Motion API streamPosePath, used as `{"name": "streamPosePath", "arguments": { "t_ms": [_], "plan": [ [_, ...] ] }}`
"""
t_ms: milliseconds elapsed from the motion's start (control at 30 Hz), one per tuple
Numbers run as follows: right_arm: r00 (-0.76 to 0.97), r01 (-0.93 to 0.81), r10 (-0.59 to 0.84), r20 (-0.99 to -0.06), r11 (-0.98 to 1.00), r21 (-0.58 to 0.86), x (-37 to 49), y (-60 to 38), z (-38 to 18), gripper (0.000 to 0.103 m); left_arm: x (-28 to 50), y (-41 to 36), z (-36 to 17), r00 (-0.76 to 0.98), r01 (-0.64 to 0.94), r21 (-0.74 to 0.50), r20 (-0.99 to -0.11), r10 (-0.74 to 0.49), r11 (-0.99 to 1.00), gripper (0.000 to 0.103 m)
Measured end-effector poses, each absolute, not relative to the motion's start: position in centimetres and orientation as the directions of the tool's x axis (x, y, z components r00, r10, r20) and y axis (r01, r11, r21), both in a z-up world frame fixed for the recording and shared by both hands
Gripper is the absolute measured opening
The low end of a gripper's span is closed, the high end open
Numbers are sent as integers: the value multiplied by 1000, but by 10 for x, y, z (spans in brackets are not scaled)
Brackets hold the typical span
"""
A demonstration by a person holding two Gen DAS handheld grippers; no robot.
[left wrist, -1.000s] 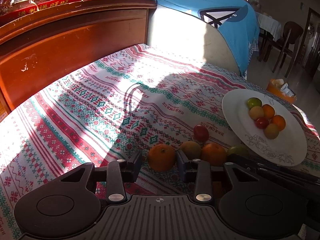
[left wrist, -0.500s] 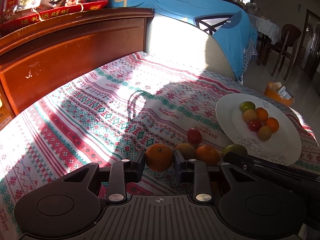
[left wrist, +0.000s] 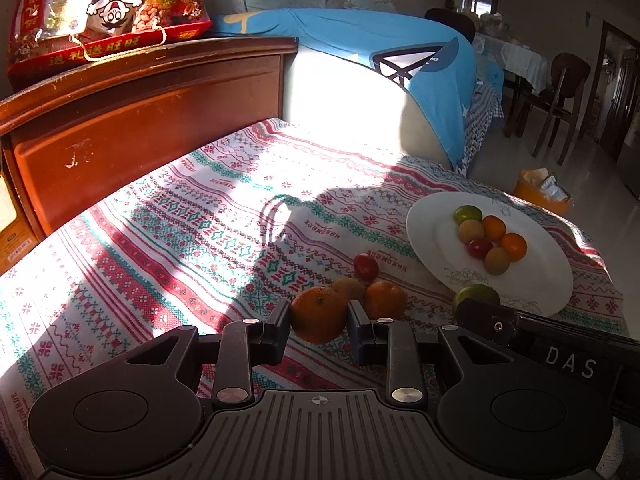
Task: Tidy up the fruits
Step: 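Grasp an orange with the left tool while the right tool grasps a green lime, then carry the orange with the left tool while the right tool carries the lime to the plate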
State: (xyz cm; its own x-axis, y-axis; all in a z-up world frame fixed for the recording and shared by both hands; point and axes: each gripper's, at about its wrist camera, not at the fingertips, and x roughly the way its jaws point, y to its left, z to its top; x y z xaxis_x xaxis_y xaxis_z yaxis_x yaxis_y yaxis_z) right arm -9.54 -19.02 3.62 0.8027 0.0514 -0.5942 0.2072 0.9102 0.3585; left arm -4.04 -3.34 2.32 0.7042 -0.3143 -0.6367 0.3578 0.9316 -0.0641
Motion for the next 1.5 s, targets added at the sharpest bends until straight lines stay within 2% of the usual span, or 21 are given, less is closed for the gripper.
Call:
{"name": "streamPosePath", "arguments": {
  "t_ms": [900,1200,1500],
  "plan": [
    [807,316,-41,-589,873,371,-147,-237,44,30,-77,-38,22,675,395,-75,-652,-344,916,28],
    [825,358,-67,-561,830,427,-153,-263,44,30,-73,-55,31,649,436,-136,-637,-415,890,28],
    [833,376,-74,-548,802,463,-141,-278,40,30,-57,-92,35,633,480,-137,-630,-450,867,28]
  ]
}}
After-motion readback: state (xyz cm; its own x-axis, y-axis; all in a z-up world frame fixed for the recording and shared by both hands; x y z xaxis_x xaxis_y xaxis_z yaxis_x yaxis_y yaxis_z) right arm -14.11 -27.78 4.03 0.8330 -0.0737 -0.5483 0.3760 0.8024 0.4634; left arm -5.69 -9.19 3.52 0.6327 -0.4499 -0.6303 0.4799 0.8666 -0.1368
